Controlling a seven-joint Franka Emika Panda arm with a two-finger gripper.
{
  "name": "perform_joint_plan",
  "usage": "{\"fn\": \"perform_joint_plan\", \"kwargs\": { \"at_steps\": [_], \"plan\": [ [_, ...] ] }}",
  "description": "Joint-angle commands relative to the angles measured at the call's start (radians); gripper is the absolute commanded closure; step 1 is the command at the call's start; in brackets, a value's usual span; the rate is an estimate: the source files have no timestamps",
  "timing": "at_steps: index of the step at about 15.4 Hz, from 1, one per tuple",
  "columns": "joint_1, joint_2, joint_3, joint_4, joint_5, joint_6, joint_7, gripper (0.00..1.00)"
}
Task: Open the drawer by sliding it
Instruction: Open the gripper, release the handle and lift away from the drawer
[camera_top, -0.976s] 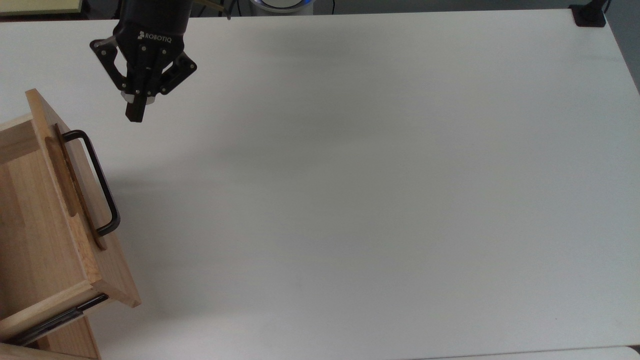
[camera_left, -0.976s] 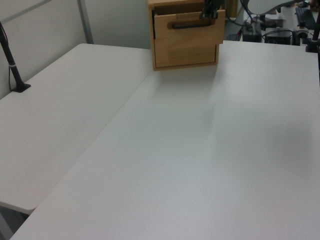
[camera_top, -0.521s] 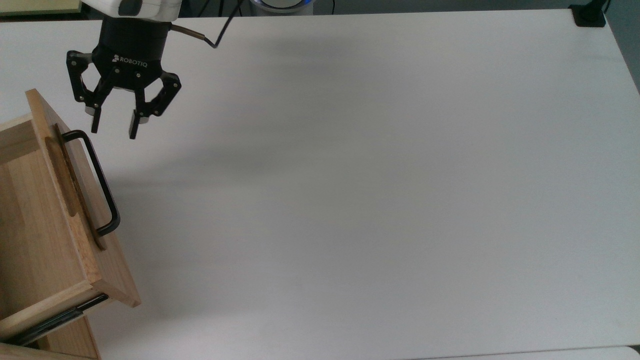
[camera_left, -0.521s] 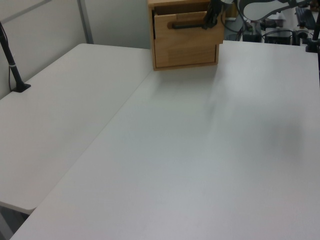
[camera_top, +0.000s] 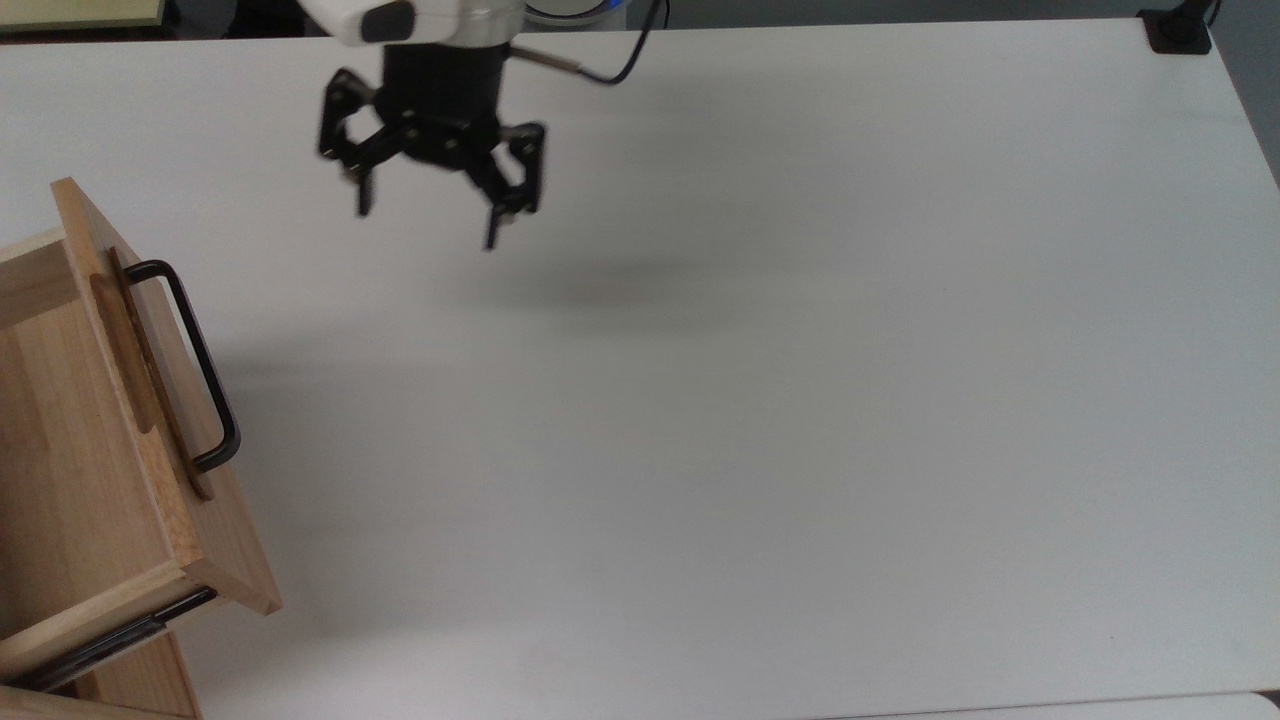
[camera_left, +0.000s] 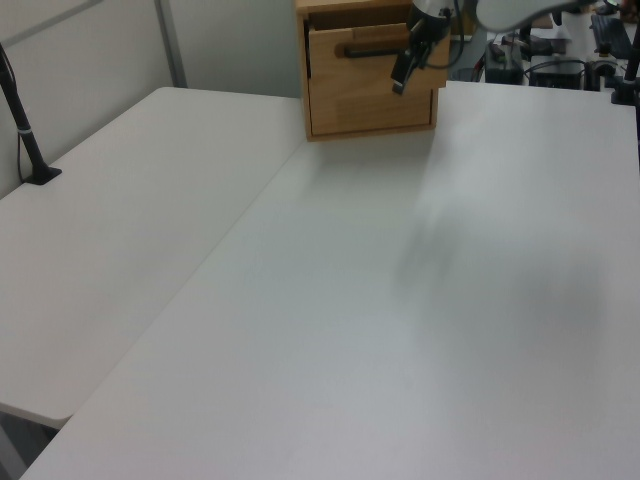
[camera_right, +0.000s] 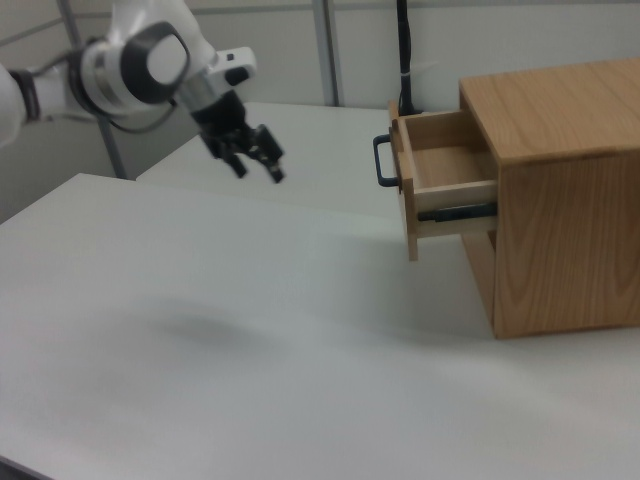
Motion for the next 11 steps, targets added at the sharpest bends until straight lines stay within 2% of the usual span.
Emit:
{"fn": "perform_joint_plan", "kwargs": {
  "at_steps": [1, 4, 8, 11],
  "plan": [
    [-0.006, -0.025, 0.009, 0.087, 0.196, -0.301, -0.063, 0.0],
    [-0.012, -0.044, 0.001, 0.116, 0.289, -0.483, -0.233, 0.0],
    [-0.026, -0.088, -0.004, 0.112, 0.285, -0.529, -0.241, 0.0],
    [-0.026, -0.085, -0.004, 0.113, 0.28, -0.523, -0.234, 0.0]
  ]
}}
